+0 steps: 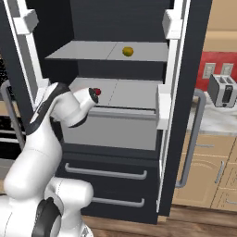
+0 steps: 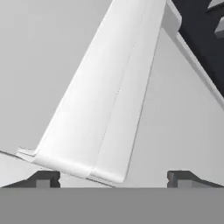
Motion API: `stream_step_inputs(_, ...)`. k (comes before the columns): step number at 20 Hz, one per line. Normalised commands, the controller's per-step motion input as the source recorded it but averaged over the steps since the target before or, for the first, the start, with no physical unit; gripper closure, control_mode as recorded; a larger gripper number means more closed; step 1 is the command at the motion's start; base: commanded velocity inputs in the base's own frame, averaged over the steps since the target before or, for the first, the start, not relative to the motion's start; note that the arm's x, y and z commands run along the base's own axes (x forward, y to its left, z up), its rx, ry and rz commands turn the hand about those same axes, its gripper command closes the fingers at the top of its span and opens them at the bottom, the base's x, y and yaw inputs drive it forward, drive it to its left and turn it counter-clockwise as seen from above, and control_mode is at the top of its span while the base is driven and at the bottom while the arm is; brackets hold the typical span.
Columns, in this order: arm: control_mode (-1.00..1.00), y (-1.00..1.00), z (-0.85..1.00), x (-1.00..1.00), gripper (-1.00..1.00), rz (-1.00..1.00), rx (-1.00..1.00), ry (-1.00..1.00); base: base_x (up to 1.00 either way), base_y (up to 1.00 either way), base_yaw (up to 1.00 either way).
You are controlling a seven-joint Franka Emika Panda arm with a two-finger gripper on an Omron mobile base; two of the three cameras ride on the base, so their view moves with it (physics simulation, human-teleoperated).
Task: Open the fridge, remove the orange, tomato, and steak, and place them on any counter.
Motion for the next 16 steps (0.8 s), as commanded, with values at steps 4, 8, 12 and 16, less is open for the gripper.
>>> stream_step_inputs(4, -1.00, 0.97, -0.03, -0.40, -1.00, 0.27, 0.00, -0.08, 0.00, 0.00, 0.00)
stream_step_inputs(8, -1.00, 1.00, 0.00, -0.61, -1.00, 0.25, -0.01, -0.16, 0.00, 0.00, 0.00)
stream_step_inputs(12, -1.00, 0.73, 0.04, -0.53, -1.00, 0.08, 0.00, -0.17, 0.00, 0.00, 0.00)
stream_step_inputs(16, -1.00, 0.42, 0.16, -0.70, -1.00, 0.00, 0.00, -0.17, 0.00, 0.00, 0.00)
